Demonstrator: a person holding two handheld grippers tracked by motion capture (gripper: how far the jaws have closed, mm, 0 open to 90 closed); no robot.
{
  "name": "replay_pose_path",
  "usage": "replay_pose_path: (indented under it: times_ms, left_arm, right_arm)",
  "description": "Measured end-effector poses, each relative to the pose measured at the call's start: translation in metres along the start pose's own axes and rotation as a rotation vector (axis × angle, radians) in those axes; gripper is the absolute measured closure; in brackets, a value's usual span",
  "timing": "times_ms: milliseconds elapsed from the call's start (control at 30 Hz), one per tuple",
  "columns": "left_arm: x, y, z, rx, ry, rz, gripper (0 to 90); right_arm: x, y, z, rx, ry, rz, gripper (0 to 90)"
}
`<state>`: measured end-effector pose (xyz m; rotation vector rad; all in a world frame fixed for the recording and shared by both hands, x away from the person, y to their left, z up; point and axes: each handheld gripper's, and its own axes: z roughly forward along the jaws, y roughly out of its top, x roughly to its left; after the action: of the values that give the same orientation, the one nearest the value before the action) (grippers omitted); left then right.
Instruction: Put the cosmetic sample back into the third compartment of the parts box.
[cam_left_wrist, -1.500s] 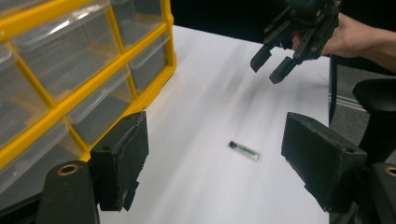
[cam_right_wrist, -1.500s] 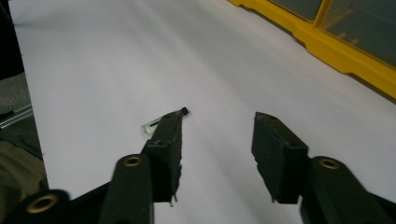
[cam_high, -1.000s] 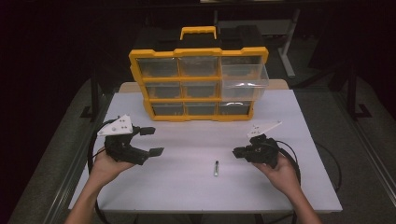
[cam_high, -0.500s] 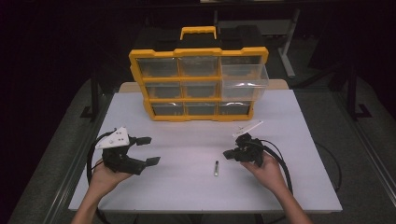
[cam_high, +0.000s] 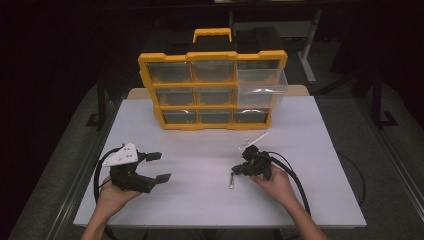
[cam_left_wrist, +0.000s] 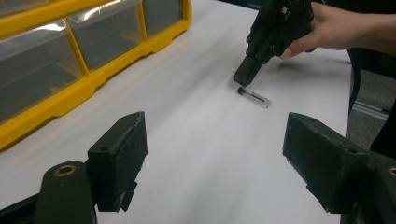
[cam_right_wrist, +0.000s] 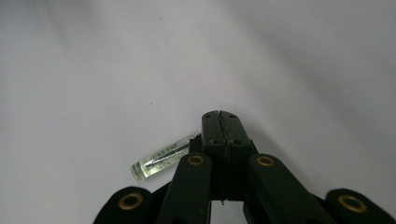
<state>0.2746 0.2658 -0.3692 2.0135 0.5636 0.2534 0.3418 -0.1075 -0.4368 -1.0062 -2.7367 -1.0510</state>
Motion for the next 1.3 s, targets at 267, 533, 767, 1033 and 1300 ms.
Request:
replay_pose_path:
  times_ms: [267,533,767,1033,1300]
  left_arm:
    - [0.000,-0.002,0.000,0.003,0.000,-0.002,22.0]
    - [0.000,-0.004,-0.001,0.002,0.001,-0.007,22.0]
    - [0.001,-0.006,0.001,0.003,-0.009,-0.008,22.0]
    - [0.002,-0.008,0.001,0.003,-0.010,-0.014,22.0]
    - [0.001,-0.009,0.002,-0.003,-0.014,-0.018,22.0]
  right_arm:
    - [0.001,0.003,0.007,0.012,0.001,0.003,88.9]
    - [0.002,0.008,0.012,0.014,0.015,-0.004,88.9]
    - [0.004,0.012,0.017,0.012,0.021,-0.011,89.0]
    - [0.008,0.017,0.023,0.014,0.038,-0.035,89.0]
    - [0.012,0.022,0.027,0.020,0.048,-0.057,89.0]
